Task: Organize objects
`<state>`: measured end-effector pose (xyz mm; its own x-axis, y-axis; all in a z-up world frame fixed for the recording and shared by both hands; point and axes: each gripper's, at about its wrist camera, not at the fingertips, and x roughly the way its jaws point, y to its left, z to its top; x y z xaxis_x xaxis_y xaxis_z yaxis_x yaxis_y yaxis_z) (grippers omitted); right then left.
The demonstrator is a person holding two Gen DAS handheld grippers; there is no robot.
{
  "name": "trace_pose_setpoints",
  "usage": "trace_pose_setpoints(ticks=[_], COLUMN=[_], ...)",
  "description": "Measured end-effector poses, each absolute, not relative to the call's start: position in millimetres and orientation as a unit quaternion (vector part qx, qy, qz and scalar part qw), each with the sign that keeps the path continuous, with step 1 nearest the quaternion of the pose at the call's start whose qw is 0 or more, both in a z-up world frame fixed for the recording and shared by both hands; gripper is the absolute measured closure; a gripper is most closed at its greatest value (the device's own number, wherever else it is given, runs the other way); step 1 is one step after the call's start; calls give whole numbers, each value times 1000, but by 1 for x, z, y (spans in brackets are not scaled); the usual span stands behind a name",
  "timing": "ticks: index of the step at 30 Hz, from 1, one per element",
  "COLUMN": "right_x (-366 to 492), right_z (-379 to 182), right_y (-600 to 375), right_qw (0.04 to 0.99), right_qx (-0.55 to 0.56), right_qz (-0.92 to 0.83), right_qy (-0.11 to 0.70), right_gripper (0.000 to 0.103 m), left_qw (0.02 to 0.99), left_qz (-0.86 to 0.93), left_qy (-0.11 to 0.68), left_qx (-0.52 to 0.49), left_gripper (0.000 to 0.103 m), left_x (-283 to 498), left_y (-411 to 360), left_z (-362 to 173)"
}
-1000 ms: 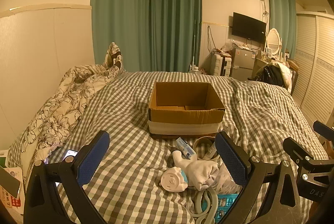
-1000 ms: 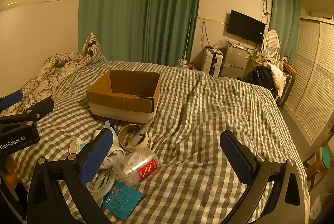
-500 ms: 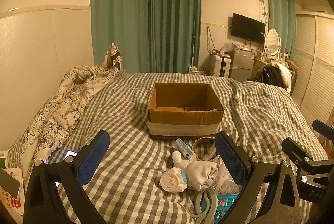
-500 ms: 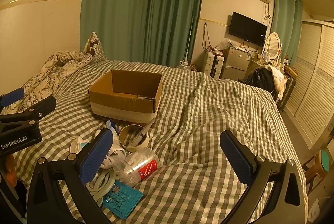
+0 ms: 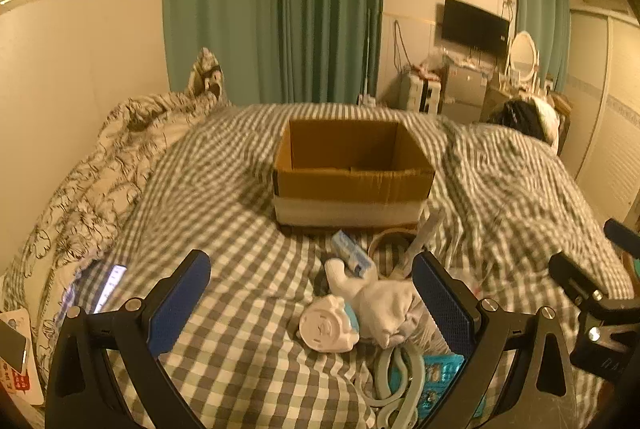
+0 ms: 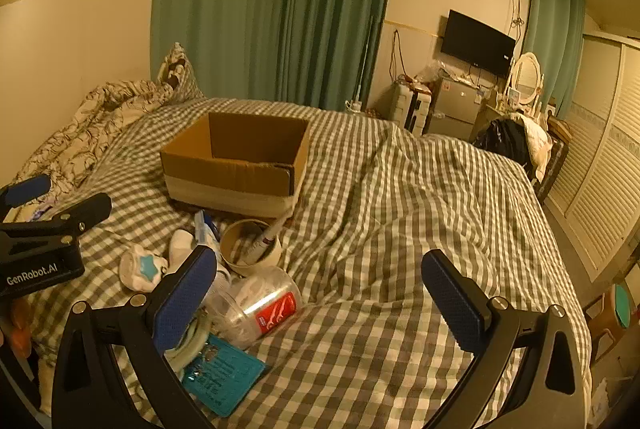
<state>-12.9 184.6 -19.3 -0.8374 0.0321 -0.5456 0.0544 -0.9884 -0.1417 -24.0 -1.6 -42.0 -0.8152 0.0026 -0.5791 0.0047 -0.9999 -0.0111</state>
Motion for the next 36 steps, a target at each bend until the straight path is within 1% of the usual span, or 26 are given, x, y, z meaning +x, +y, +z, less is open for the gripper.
trace_pose_setpoints(ticks=[12,16,21,22,24,25,30,36], right_x=[-40,-46,-52,-53,-54,-54,-53,-55], right_z=[-61,-70,-80,-82,-86,-87,-90,-87], right_y=[199,199,196,195,190,189,182,175], right_qw=[1,0,6,8,12,13,19,28], right_qx=[335,347,364,367,373,375,379,380], right_qz=[-939,-935,-928,-927,-924,-923,-920,-919], right_qy=[72,73,76,77,83,85,96,100], right_gripper=[0,0,0,0,0,0,0,0], left_qw=[-29,-20,-41,-45,-64,-83,-95,-71], left_qz=[-925,-913,-905,-905,-905,-902,-901,-921], left_qy=[-23,-25,-42,-44,-41,-31,-16,-1], left_qx=[378,408,422,421,419,423,423,382], left_gripper=[0,0,3,6,24,49,49,49], left_x=[-54,-64,-70,-69,-68,-68,-66,-60], left_y=[20,9,7,8,9,9,4,-15], left_z=[-106,-123,-141,-142,-143,-144,-135,-100])
